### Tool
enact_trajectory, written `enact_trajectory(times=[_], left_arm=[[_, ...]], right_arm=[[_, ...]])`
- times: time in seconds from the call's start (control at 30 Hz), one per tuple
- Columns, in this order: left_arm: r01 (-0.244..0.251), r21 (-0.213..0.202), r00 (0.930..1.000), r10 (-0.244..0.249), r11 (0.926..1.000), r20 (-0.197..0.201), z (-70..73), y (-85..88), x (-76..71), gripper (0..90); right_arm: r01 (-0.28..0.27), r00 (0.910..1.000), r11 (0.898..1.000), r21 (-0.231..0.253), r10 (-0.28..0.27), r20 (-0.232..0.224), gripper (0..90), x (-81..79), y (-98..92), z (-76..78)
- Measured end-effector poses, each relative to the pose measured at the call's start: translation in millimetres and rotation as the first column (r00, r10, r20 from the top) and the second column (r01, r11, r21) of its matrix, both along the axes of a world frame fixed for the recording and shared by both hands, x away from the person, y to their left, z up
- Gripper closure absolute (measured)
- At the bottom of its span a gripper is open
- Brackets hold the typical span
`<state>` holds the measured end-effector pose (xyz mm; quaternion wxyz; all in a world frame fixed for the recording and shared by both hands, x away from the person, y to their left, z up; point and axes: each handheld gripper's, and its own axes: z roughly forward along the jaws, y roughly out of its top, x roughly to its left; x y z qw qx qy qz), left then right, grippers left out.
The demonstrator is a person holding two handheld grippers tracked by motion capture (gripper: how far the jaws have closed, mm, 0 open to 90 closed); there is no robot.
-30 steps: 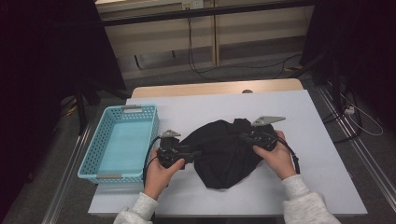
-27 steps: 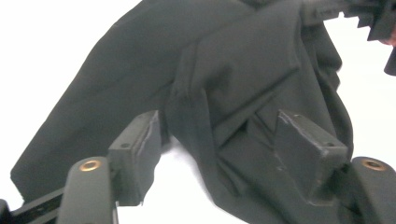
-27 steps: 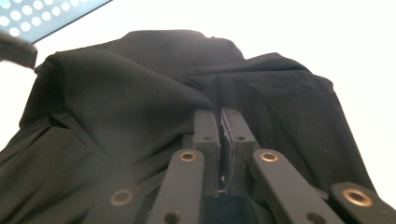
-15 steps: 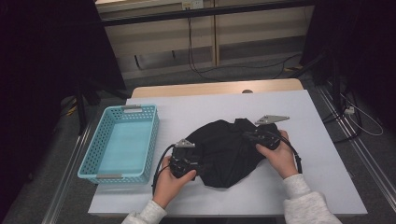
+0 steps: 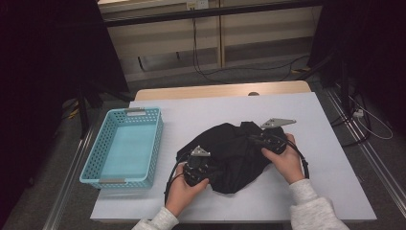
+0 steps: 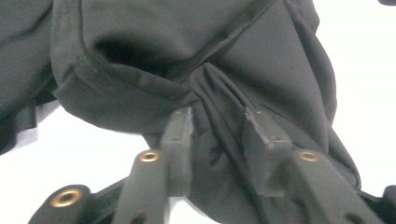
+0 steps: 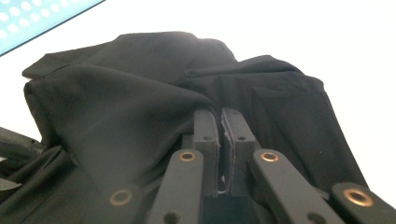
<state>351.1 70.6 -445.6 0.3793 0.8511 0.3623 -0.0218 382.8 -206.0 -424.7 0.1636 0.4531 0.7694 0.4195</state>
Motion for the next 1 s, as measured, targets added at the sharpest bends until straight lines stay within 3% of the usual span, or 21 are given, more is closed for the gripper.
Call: enact_trajectory(times=[0.17,0.37,0.73,0.77,0.87,1.0], left_arm=[[0.004,-0.013,0.9997,-0.004,0.9999,-0.025,4.0,6.5,2.3,79.1],[-0.009,-0.030,0.9997,0.009,0.9995,-0.023,10.7,18.8,6.4,86.7],[-0.034,-0.058,0.9994,0.034,0.9978,-0.001,16.9,25.2,7.9,85.5],[-0.041,-0.065,0.9992,0.041,0.9971,-0.002,17.1,25.9,8.1,84.8],[-0.054,-0.073,0.9985,0.054,0.9959,-0.008,17.7,23.1,7.0,65.3],[-0.037,-0.045,0.9987,0.038,0.9983,0.034,17.4,12.3,1.3,49.1]], right_arm=[[0.001,1.0000,1.000,0.002,-0.001,0.001,86.2,-0.2,-1.4,0.2],[0.012,0.9999,1.000,0.009,-0.012,0.002,86.4,-0.4,-5.1,1.5],[0.023,0.9997,1.000,0.004,-0.023,0.000,86.7,0.0,-8.4,0.5],[0.023,0.9997,1.000,0.010,-0.023,0.001,86.7,0.0,-8.9,0.4],[0.017,0.9998,1.000,0.006,-0.018,0.003,86.7,-0.7,-6.8,0.9],[0.005,1.0000,1.000,-0.004,-0.005,0.004,86.6,-0.8,-2.5,0.3]])
